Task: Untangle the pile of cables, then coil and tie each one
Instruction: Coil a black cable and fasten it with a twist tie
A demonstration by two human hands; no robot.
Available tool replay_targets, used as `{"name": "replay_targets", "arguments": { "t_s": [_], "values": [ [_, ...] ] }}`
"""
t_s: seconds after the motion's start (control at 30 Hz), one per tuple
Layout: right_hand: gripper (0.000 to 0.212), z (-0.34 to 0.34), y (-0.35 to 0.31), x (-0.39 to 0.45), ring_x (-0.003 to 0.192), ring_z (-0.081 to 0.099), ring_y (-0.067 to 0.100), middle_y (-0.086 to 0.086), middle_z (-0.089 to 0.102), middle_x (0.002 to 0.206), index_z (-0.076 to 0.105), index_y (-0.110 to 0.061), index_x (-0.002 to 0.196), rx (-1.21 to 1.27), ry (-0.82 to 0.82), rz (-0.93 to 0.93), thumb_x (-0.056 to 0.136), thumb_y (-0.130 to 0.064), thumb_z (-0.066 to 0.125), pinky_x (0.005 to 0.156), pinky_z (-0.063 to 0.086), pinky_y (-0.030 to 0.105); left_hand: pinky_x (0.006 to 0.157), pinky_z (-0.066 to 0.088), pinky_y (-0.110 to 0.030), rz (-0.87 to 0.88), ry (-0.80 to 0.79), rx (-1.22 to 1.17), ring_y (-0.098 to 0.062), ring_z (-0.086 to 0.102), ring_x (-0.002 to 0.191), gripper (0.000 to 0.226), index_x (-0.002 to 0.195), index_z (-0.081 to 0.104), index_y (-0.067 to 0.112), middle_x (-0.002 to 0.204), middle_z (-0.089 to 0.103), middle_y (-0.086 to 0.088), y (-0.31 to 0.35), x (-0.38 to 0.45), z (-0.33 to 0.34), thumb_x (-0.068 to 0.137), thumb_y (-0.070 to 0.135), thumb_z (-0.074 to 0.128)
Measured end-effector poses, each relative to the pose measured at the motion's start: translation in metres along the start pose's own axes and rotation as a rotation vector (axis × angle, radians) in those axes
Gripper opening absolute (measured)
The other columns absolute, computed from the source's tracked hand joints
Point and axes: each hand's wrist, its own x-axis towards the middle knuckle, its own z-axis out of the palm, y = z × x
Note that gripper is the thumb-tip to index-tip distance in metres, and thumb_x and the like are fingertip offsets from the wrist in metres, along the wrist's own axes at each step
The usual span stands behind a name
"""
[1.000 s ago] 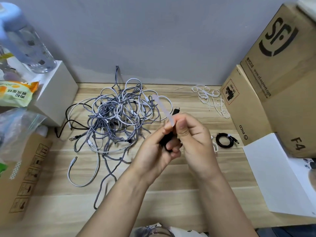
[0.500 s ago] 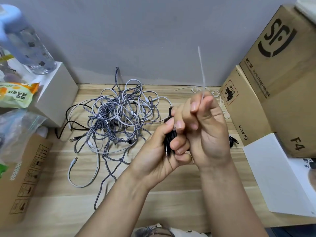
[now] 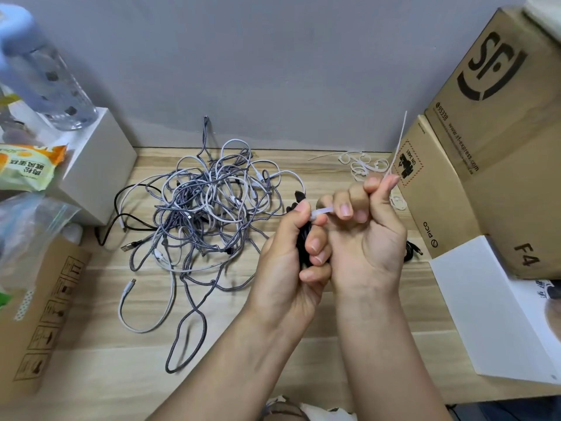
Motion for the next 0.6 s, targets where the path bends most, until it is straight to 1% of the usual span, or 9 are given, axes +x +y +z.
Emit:
{"name": "replay_targets", "arguments": {
  "t_s": [0.1,0.17,0.23,0.33,0.4,0.43,0.47,0.53,0.6],
  "values": [
    [0.028,-0.002,0.000,0.001,0.039,0.036,0.009,-0.006,0.029,0.044,0.056,-0.020,0.055,0.032,0.009,0.030,0.076,-0.037,0.050,0.044,0.039,0.017,0.024,0.019,-0.008,-0.018,-0.003,0.020,-0.001,0.031,0.031,0.019,0.070,0.048,0.010,0.041,0.033,0.006,0.001,0.000,-0.001,0.072,0.028,0.053],
    [0.029,-0.005,-0.002,0.001,0.039,0.035,0.009,-0.007,0.029,0.044,0.054,-0.020,0.055,0.033,-0.027,0.031,0.078,-0.036,0.049,0.046,0.037,0.018,0.024,0.018,-0.008,-0.014,0.006,0.084,-0.001,0.030,0.033,0.018,0.072,0.048,0.010,0.042,0.032,0.005,0.002,0.000,-0.002,0.074,0.027,0.053],
    [0.030,-0.007,-0.005,0.002,0.039,0.033,0.010,-0.006,0.029,0.043,0.052,-0.019,0.056,0.035,-0.083,0.023,0.081,-0.035,0.048,0.050,0.037,0.021,0.026,0.017,-0.010,0.034,0.034,0.167,-0.003,0.029,0.035,0.016,0.071,0.049,0.010,0.043,0.031,0.004,0.002,0.000,-0.006,0.073,0.025,0.054],
    [0.032,-0.010,-0.016,0.002,0.040,0.033,0.010,-0.007,0.030,0.042,0.052,-0.019,0.055,-0.087,-0.166,-0.016,0.083,-0.034,0.045,0.056,0.042,0.025,0.032,0.016,-0.012,0.091,0.024,0.323,-0.006,0.030,0.039,0.017,0.073,0.050,0.009,0.044,0.034,0.003,0.008,-0.001,-0.015,0.073,0.025,0.056],
    [0.032,-0.014,-0.024,0.001,0.038,0.033,0.009,-0.007,0.030,0.043,0.053,-0.018,0.056,-0.169,-0.226,-0.020,0.084,-0.032,0.046,0.055,0.043,0.023,0.037,0.021,-0.014,0.096,-0.049,0.485,-0.008,0.032,0.044,0.017,0.076,0.051,0.010,0.047,0.039,0.002,0.014,-0.001,-0.021,0.073,0.017,0.066],
    [0.030,-0.016,-0.027,0.000,0.037,0.033,0.008,-0.007,0.028,0.043,0.053,-0.017,0.057,-0.209,-0.261,-0.013,0.083,-0.032,0.050,0.052,0.043,0.021,0.039,0.023,-0.014,0.094,-0.091,0.567,-0.008,0.034,0.046,0.014,0.079,0.052,0.010,0.049,0.042,0.002,0.017,-0.002,-0.024,0.074,0.012,0.065],
    [0.027,-0.018,-0.030,0.000,0.036,0.032,0.007,-0.007,0.026,0.043,0.054,-0.017,0.058,-0.254,-0.297,-0.009,0.080,-0.032,0.058,0.050,0.042,0.021,0.040,0.025,-0.015,0.092,-0.128,0.636,-0.008,0.035,0.047,0.010,0.082,0.054,0.010,0.050,0.044,0.002,0.019,-0.002,-0.026,0.075,0.012,0.060],
    [0.026,-0.021,-0.035,0.000,0.036,0.031,0.007,-0.006,0.023,0.044,0.056,-0.017,0.059,-0.361,-0.359,-0.010,0.073,-0.034,0.070,0.049,0.040,0.019,0.041,0.026,-0.014,0.094,-0.177,0.726,-0.007,0.037,0.047,0.013,0.089,0.055,0.009,0.051,0.046,0.003,0.022,-0.003,-0.030,0.077,0.014,0.054],
    [0.027,-0.023,-0.039,0.000,0.035,0.032,0.007,-0.008,0.030,0.042,0.058,-0.018,0.058,-0.457,-0.393,-0.011,0.068,-0.036,0.076,0.050,0.041,0.020,0.042,0.027,-0.014,0.095,-0.211,0.776,-0.007,0.038,0.047,0.013,0.089,0.055,0.009,0.053,0.049,0.002,0.026,-0.005,-0.031,0.078,0.015,0.054]
  ]
}}
